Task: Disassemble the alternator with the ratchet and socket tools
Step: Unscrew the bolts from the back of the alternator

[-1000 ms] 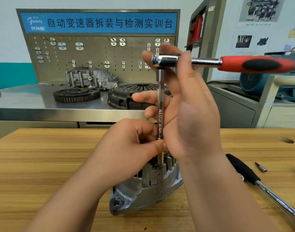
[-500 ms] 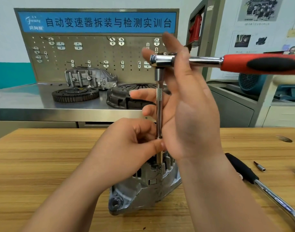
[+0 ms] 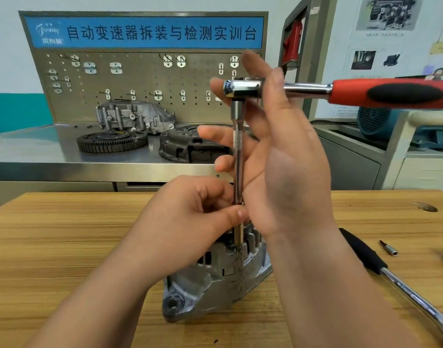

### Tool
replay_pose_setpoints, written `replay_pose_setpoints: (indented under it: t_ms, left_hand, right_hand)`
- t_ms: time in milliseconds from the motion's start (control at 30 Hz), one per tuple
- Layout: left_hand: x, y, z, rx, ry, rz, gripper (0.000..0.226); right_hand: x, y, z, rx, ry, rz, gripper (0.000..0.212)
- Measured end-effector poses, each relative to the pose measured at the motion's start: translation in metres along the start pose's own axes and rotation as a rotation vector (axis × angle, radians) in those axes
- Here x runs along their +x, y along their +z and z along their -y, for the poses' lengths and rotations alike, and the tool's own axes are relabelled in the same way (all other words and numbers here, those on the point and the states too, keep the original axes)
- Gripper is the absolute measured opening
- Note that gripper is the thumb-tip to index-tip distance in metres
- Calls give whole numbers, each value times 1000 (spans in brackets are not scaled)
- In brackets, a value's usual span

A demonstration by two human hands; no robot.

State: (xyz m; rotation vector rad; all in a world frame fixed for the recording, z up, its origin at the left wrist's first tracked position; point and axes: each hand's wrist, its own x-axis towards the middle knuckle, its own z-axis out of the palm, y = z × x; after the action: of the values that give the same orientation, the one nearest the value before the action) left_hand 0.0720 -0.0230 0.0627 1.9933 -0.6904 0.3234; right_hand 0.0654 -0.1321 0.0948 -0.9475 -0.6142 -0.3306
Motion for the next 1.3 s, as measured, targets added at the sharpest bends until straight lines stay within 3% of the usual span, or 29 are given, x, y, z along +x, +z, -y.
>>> replay_pose_setpoints:
  t_ms: [167, 333, 433, 533, 700, 833, 933, 1167, 1300]
  left_hand:
    - [0, -3, 0, -49, 27, 86, 11]
    - [0, 1, 2, -68, -38, 2, 8]
    - [0, 1, 1, -64, -14, 3, 18]
    - [0, -1, 1, -78, 4, 36, 27]
    - [1, -1, 1, -83, 35, 114, 21]
    - [1, 0, 3, -72, 0, 31, 27]
    - [2, 1, 4, -73, -3, 8, 12]
    - [1, -2, 2, -95, -9, 102, 18]
    - [1, -2, 3, -87, -27, 56, 26]
  right_hand:
    - [3, -6, 3, 46, 126, -28, 42]
    - [-1, -1, -1, -81, -56, -18, 20]
    - [0, -1, 0, -58, -90, 22, 21]
    - [2, -4, 2, -8, -18, 24, 26]
    - [5, -9, 3, 64, 121, 27, 43]
    - [2, -5, 0, -26, -4, 33, 26]
    - [1, -5, 0, -42, -80, 48, 20]
    - [5, -9, 2, 98, 79, 61, 37]
    - [3, -6, 0, 29, -10, 71, 28]
